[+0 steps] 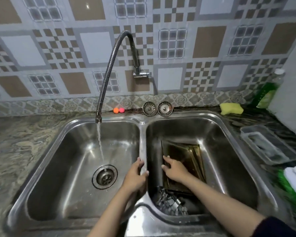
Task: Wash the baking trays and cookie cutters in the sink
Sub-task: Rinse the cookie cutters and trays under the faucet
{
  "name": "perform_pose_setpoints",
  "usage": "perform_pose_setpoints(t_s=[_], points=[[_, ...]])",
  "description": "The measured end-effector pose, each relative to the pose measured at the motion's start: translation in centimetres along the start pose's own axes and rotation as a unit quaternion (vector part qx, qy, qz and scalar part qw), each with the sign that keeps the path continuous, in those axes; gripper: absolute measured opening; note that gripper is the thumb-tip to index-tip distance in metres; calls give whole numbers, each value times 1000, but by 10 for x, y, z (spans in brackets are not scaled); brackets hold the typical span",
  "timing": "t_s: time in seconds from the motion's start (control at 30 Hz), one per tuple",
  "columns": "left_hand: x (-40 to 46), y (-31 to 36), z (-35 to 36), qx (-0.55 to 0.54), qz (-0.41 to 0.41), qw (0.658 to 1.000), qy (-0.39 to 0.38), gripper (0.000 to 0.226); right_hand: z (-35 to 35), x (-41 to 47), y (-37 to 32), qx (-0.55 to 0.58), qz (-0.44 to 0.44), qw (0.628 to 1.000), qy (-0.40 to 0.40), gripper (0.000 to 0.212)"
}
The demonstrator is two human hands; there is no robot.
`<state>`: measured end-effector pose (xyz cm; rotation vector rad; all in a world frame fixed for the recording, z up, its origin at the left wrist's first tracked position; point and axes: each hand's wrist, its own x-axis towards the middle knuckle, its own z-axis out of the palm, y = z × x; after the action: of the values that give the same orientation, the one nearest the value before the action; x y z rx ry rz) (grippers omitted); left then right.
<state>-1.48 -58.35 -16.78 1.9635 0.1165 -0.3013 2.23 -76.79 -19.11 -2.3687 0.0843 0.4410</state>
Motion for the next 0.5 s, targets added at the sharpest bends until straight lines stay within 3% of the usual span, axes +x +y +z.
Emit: perform_pose_setpoints(t_s=[0.13,0.33,0.5], points=[[-1,28,-4,-30,-4,995,93,35,-28,19,-18,36,-80,996,18,47],[22,124,-57,69,148,951,263,18,-127,68,-112,63,-272,954,112,34],[55,193,-108,103,176,911,358,13,-193,112,-174,-53,-319,942,91,43]])
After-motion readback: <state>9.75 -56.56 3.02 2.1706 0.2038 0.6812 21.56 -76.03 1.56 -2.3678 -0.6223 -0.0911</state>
